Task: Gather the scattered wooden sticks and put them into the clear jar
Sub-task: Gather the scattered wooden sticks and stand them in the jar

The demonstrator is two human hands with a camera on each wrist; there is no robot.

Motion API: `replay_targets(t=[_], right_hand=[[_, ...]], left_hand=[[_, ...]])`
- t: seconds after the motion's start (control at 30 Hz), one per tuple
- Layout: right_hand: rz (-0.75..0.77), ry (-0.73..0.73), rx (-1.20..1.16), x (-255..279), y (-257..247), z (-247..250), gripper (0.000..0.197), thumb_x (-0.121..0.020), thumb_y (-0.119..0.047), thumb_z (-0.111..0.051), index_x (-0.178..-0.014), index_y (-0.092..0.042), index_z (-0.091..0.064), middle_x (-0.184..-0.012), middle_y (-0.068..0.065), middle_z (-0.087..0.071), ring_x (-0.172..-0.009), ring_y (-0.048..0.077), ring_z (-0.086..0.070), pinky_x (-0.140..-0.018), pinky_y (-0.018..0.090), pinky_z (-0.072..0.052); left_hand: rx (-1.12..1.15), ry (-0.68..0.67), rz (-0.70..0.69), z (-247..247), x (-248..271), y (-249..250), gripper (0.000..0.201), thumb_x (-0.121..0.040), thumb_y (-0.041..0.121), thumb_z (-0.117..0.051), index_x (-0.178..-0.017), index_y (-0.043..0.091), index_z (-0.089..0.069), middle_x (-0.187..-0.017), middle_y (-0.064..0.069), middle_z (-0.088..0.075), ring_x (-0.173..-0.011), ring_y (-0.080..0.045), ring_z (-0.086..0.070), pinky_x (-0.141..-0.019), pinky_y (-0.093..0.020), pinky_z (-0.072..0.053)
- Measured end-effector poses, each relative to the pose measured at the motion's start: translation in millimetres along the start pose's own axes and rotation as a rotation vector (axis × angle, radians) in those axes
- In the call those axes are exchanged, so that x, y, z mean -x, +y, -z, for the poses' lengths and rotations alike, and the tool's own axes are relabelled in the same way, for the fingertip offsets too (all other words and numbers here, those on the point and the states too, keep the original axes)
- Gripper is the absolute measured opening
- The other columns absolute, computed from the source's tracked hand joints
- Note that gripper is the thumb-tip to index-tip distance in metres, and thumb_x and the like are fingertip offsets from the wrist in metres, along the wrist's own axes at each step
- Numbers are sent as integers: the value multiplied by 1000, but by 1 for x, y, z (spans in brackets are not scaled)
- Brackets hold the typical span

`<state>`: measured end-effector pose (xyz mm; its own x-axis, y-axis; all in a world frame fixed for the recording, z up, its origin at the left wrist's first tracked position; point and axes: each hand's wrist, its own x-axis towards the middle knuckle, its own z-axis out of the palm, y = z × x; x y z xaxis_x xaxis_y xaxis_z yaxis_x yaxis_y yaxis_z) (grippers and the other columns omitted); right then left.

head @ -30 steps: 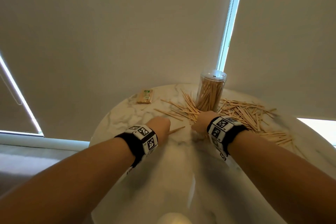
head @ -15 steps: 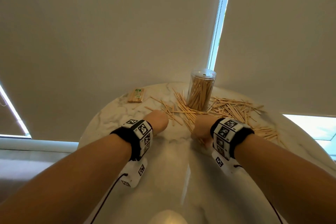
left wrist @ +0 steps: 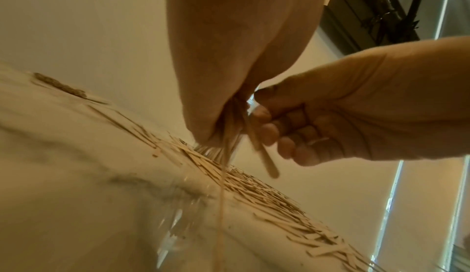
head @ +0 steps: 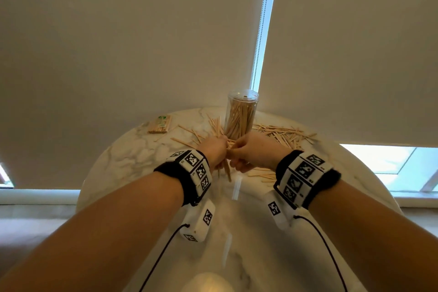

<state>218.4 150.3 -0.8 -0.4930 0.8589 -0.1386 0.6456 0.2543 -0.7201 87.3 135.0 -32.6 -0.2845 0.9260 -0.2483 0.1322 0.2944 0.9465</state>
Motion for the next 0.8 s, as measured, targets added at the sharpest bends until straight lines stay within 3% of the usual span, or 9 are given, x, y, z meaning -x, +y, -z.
replay_targets(t=[0.07, 0.13, 0.2, 0.27, 0.37, 0.5, 0.57, 0.67, 0.8], right_hand=[[-30, 61, 62, 7, 16, 18, 23, -94, -33, -67, -94, -11, -73, -84, 2, -76, -74, 14, -72, -71, 27, -62], [-106, 94, 196, 15, 40, 43, 16, -95, -29, -66, -96, -14, -72, -89, 3, -75, -78, 15, -71, -74, 30, -61], [-201, 92, 445, 24, 64, 68, 15, -92, -25, -69, -104, -15, -71, -104, 4, -73, -90, 18, -68, -80, 32, -57], [-318, 31, 703, 31, 87, 85, 39, -87, -23, -74, -125, -19, -63, -125, 4, -63, -108, 22, -61, -87, 32, -51], [-455, -107, 954, 32, 116, 91, 78, -83, -29, -76, -149, -21, -36, -141, 10, -50, -120, 29, -56, -96, 38, -51], [-409, -126, 986, 16, 125, 88, 90, -85, -35, -73, -157, -23, -20, -150, 12, -36, -129, 34, -49, -102, 44, -48], [-337, -135, 944, 6, 118, 86, 86, -83, -33, -75, -154, -20, -27, -146, 11, -41, -126, 32, -51, -102, 42, -48], [-241, -118, 959, -4, 103, 72, 56, -85, -30, -73, -134, -12, -52, -121, 9, -60, -107, 27, -60, -90, 35, -53], [-92, -45, 903, -10, 92, 47, 38, -91, -25, -63, -127, -12, -57, -119, 10, -64, -104, 27, -62, -89, 37, -55]], left_hand=[[-23, 16, 14, -3, 1, 1, 41, -106, 34, -32, -93, 5, -58, -76, -9, -63, -68, -24, -56, -63, -32, -44], [-34, 17, 44, -2, 5, 0, 33, -108, 29, -32, -111, 7, -58, -74, -6, -60, -67, -22, -59, -51, -28, -44], [-24, 5, 48, -4, 3, -4, 32, -107, 18, -34, -125, 2, -55, -69, -5, -51, -59, -20, -53, -46, -30, -42], [54, -14, 38, -8, 0, -9, 23, -107, 14, -33, -108, 6, -55, -62, -5, -41, -50, -18, -39, -45, -29, -35], [117, 35, 52, -16, -2, -13, 33, -109, 25, -32, -81, 12, -43, -57, -4, -32, -40, -15, -29, -35, -19, -30], [110, 17, 51, -25, -4, -16, 29, -107, 29, -33, -88, 12, -47, -58, -3, -36, -41, -16, -33, -41, -24, -35], [121, -12, 53, -29, -3, -16, 28, -107, 28, -34, -88, 12, -47, -58, -2, -35, -44, -16, -31, -41, -23, -34], [115, -32, 54, -35, 1, -17, 29, -107, 30, -35, -87, 12, -48, -57, -1, -36, -42, -15, -33, -40, -22, -35], [90, -32, 55, -39, 0, -19, 29, -106, 29, -37, -91, 10, -52, -58, -2, -41, -36, -13, -39, -44, -26, -39]])
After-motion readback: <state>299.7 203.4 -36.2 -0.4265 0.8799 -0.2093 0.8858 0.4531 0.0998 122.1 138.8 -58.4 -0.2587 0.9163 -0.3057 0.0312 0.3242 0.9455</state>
